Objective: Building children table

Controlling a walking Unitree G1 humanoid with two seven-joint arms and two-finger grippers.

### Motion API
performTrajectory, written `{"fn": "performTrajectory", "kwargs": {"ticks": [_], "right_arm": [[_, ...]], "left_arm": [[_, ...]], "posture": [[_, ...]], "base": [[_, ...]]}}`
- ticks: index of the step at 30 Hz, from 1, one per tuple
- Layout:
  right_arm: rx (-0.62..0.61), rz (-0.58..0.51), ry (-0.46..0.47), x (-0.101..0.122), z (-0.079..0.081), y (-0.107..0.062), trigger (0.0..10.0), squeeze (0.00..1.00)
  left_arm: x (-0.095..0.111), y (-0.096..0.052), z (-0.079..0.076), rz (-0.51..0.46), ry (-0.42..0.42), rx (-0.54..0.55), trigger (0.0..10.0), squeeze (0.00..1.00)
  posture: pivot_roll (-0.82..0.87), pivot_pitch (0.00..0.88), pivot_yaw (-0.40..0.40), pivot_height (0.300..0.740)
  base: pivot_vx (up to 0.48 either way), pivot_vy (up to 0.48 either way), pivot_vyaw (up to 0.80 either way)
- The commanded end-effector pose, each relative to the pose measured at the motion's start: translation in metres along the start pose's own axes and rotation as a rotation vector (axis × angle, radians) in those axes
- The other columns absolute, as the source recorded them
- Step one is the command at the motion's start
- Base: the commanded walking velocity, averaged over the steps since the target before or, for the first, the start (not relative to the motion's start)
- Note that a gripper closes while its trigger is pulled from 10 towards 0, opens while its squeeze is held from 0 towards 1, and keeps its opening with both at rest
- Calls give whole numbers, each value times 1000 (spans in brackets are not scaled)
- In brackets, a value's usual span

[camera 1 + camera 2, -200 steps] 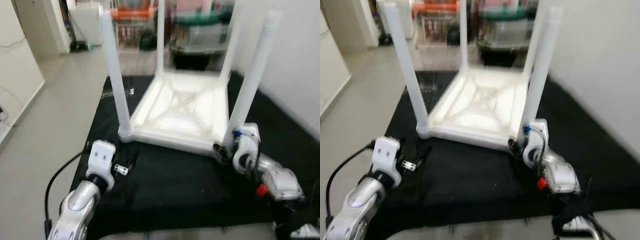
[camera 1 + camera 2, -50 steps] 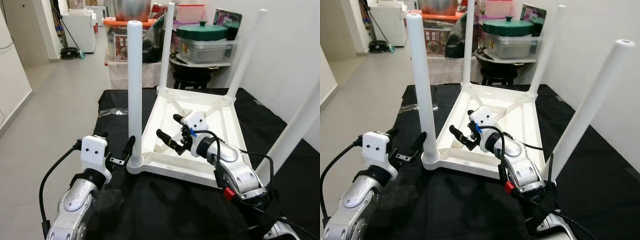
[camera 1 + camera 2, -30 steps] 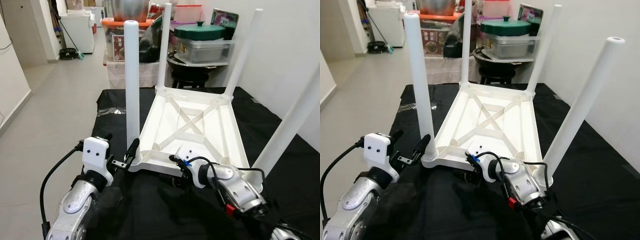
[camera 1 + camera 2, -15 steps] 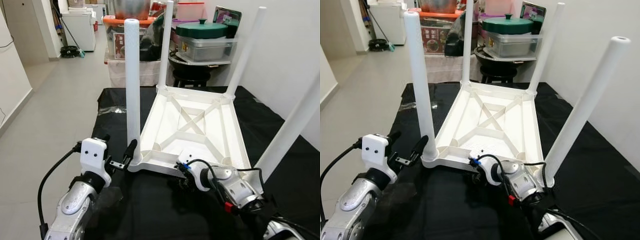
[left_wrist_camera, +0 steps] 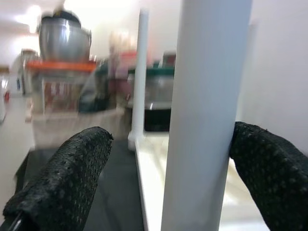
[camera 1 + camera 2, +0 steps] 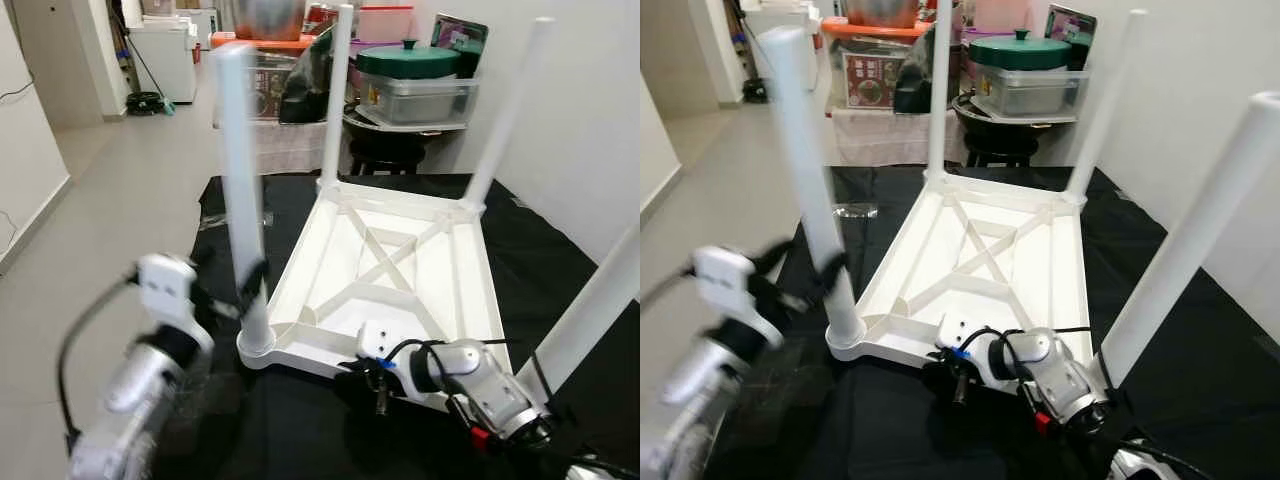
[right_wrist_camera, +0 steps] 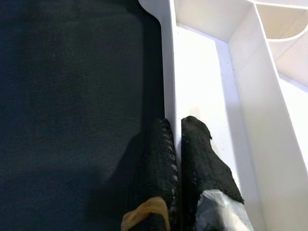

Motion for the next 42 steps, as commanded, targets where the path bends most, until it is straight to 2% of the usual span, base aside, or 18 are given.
{"fn": "performTrajectory", "kwargs": {"ticks": [1,3,4,6,7,9,10,14,20,32,37,38,42], "right_arm": [[-78,24,57,-12,-12,0,0,0],[-136,-4,76,-4,-22,2,0,0],[-136,-4,76,-4,-22,2,0,0],[-163,-38,84,5,-26,3,0,0],[-173,-47,85,8,-28,3,0,0],[-179,-55,81,9,-29,2,0,0],[-187,-61,80,10,-31,0,0,0],[-191,-65,79,10,-32,-1,0,0],[-168,-71,66,8,-30,-4,0,0],[-123,-84,13,7,-20,-4,0,0],[-122,-78,-4,4,-21,-8,0,0],[-133,-68,-22,-1,-25,-16,0,0],[-142,-62,-32,-5,-27,-21,0,0]], "left_arm": [[22,-6,4,-35,3,-65,10000,0],[20,-15,-22,-2,-18,-224,10000,0],[20,-15,-22,-2,-18,-224,10000,0],[1,-31,-50,80,-57,-330,10000,0],[-4,-36,-58,103,-73,-353,10000,0],[-11,-40,-63,135,-87,-354,10000,0],[-18,-43,-64,162,-89,-341,10000,0],[-22,-44,-64,178,-88,-330,10000,0],[-25,-39,-47,193,-78,-253,10000,0],[-21,-38,-53,189,-83,-271,10000,0],[-22,-37,-55,195,-77,-272,10000,0],[-23,-37,-55,201,-71,-268,10000,0],[-25,-36,-56,204,-68,-263,10000,0]], "posture": [[108,0,-67,740],[108,0,-65,740],[108,0,-65,740],[104,0,-60,740],[103,0,-55,740],[101,0,-55,740],[103,0,-55,740],[103,0,-55,740],[107,0,-58,740],[98,0,-55,740],[98,0,-56,740],[97,0,-57,740],[95,0,-57,740]], "base": [[0,0,0],[0,0,0],[0,0,0],[0,0,0],[0,0,0],[0,0,0],[0,0,0],[0,0,0],[-322,0,0],[-386,0,0],[-76,0,0],[0,0,0],[0,0,0]]}}
Point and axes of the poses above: a point about 5 cm out from each wrist's last joint towards the gripper, its own y axis pointing out of the wrist towards the gripper, its own x axis along the axis of the wrist's last joint, z = x × y, the point moved 4 cm from there along y, pointing out of the wrist towards the gripper, and after that the axes turned 7 degrees about y, right-handed, at the moved point
